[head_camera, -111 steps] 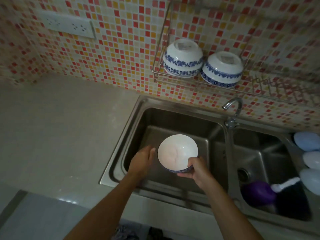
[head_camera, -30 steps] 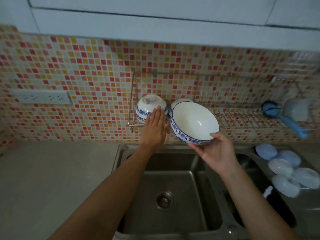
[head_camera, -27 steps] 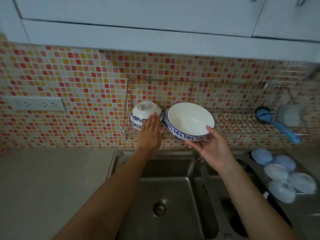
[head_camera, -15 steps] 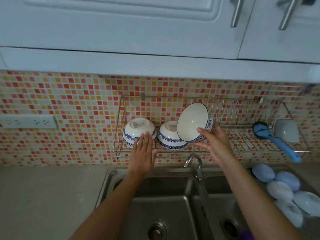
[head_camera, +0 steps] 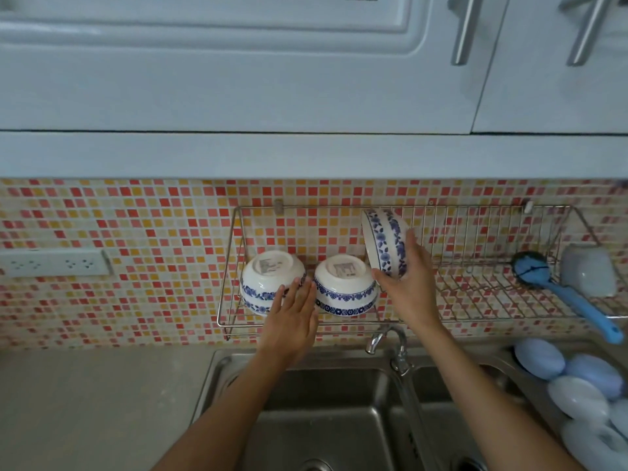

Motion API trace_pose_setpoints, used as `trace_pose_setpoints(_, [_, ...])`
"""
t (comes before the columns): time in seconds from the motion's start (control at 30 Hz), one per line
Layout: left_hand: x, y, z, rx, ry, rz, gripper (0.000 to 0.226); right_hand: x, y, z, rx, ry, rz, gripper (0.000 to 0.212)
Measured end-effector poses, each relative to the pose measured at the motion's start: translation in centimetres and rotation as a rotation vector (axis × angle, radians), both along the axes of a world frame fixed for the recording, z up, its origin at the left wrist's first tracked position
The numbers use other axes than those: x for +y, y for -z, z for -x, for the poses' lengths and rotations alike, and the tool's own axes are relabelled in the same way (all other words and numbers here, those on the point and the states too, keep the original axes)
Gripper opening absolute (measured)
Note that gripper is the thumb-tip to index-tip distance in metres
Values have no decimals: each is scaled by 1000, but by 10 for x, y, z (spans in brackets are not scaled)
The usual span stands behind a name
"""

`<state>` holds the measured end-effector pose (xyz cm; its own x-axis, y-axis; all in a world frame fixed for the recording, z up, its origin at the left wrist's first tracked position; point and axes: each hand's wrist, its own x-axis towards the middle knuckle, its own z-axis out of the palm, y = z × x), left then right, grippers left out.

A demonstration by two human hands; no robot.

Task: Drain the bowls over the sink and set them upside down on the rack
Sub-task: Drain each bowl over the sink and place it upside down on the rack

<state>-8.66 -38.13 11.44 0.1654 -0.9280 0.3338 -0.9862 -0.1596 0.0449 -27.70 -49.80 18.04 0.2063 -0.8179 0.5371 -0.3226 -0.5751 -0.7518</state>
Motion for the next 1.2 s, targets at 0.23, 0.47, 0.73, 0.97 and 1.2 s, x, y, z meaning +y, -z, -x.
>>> trace_pose_setpoints(0.23, [-2, -6, -1, -13, 60, -41, 60, -6, 29, -9, 257, -61, 153, 100])
trace_pose_setpoints(0.47, [-2, -8, -1, -17, 71, -65, 68, -15, 38, -18, 587, -128, 352, 101])
trace_pose_setpoints(0.73, [-3, -3, -1, 4, 59, -33, 71, -22, 41, -25, 778, -156, 357, 100])
trace_pose_setpoints(0.97, [-5, 3, -3, 25, 56, 5, 63, -23, 42, -25, 785, -193, 339, 100])
trace_pose_setpoints(1.2, [-37, -25, -11, 173, 131, 15, 86, -18, 40, -24, 689, -248, 301, 96])
